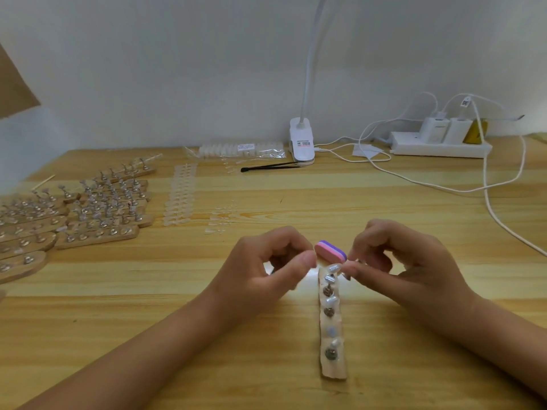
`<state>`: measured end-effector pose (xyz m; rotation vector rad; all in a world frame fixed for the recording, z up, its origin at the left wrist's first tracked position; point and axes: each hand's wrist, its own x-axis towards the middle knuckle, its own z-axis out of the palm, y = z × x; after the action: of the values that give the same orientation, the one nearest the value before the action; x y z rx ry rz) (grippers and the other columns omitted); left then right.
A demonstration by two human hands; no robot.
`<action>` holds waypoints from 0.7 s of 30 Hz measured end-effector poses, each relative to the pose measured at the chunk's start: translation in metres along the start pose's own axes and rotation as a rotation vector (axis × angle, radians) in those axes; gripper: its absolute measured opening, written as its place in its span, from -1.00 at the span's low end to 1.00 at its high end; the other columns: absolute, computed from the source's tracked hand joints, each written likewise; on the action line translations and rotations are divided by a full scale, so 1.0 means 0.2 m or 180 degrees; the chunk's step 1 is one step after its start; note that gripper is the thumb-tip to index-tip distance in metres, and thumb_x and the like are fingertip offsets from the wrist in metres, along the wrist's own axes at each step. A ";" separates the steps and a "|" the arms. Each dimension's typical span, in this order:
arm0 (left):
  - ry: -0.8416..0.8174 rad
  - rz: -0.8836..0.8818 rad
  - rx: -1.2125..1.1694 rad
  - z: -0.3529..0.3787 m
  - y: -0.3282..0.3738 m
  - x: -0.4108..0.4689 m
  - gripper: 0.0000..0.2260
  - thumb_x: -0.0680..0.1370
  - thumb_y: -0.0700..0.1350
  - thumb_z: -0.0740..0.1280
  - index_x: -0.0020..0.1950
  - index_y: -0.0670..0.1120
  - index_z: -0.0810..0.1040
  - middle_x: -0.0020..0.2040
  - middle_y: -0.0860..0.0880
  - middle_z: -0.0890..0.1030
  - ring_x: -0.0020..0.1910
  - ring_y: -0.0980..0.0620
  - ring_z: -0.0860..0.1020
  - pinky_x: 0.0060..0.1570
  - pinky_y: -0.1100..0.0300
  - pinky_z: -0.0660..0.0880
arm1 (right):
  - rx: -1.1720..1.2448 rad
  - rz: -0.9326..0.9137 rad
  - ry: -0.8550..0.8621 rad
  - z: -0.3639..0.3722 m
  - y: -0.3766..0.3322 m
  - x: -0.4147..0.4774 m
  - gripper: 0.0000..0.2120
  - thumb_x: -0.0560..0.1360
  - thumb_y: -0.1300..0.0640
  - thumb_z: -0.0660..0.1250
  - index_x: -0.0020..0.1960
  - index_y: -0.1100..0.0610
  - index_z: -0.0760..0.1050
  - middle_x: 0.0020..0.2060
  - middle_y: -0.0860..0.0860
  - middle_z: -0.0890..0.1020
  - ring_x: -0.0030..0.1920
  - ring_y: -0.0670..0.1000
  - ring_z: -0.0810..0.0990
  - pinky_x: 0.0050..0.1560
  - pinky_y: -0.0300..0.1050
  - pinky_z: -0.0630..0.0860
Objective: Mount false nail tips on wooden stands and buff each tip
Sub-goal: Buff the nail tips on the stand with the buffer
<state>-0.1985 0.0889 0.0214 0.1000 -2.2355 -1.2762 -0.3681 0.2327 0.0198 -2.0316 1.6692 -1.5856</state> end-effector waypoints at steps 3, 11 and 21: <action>-0.0040 -0.0489 -0.0724 0.04 0.02 0.01 -0.85 0.56 -0.05 0.33 -0.02 -0.11 0.61 -0.27 0.12 0.63 -0.28 0.20 0.57 -0.25 0.37 0.45 | 0.0083 0.0035 0.0126 0.03 0.01 0.00 -0.94 0.50 0.10 0.37 -0.04 0.03 0.52 -0.23 -0.12 0.54 -0.25 -0.03 0.52 -0.17 -0.22 0.47; -0.0022 -0.0977 -0.1061 0.07 0.01 0.01 -0.74 0.43 0.12 0.43 0.04 0.03 0.65 -0.15 0.04 0.71 -0.15 0.20 0.63 -0.15 0.42 0.48 | 0.0049 0.0029 0.0326 0.05 0.01 0.00 -0.91 0.47 0.12 0.38 -0.06 0.04 0.49 -0.16 -0.10 0.59 -0.14 0.06 0.59 -0.11 -0.03 0.53; -0.0180 -0.1175 -0.1123 0.05 0.00 0.04 -0.82 0.46 0.07 0.41 -0.02 0.02 0.65 -0.31 0.14 0.64 -0.31 0.29 0.55 -0.28 0.47 0.40 | -0.0589 -0.0289 0.0261 0.08 0.03 0.01 -0.70 0.50 0.12 0.35 0.20 -0.04 0.43 -0.05 -0.17 0.61 -0.02 -0.13 0.55 0.03 -0.30 0.44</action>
<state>-0.2096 0.0949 0.0206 0.3593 -2.0615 -1.8720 -0.3606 0.2198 0.0100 -2.1862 1.8411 -1.6180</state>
